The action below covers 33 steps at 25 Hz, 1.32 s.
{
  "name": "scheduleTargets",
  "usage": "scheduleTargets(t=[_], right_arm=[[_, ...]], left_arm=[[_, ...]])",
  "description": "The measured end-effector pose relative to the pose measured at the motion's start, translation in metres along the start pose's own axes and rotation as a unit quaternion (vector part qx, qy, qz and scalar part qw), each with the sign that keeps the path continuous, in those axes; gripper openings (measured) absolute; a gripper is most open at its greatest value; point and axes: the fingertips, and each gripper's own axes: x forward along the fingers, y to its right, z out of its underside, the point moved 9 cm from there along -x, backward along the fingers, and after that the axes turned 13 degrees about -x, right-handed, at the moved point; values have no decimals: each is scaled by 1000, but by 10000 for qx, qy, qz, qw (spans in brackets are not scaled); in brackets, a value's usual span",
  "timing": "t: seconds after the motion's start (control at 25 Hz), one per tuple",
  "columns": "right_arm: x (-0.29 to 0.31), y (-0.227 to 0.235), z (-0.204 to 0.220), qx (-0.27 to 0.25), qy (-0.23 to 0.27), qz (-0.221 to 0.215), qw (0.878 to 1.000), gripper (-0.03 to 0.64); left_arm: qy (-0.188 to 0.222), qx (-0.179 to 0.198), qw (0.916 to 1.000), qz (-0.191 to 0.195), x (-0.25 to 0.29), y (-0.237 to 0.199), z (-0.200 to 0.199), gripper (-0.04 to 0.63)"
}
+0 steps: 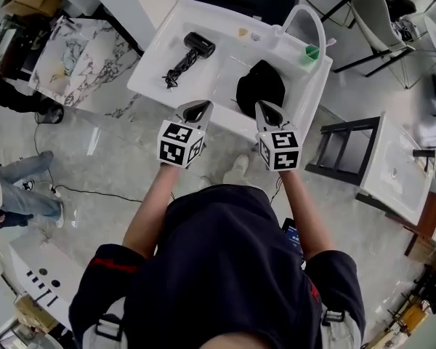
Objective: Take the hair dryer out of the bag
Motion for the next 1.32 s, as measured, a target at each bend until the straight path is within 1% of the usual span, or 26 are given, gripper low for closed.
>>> scheduleTargets(t=[0.16, 0.44, 0.64, 0.96, 1.32], right_arm=[[-12, -18, -14, -36, 192, 43, 9998, 34], [-39, -40, -46, -180, 618, 222, 9977, 33], [-54, -52, -62, -251, 875, 303, 9954, 32], [-67, -57, -67, -449, 938, 386, 9938, 33], [-71, -56, -64, -379, 923, 352, 9944, 32]], left_arm=[[259, 104, 9996, -72, -26, -4, -5, 15], [562, 281, 9979, 141, -60, 4, -4, 15], [681, 452, 9964, 227, -73, 10, -8, 15], [774, 653, 9942, 359, -79, 22, -16, 15], [752, 702, 9939, 404, -79, 28, -16, 15]])
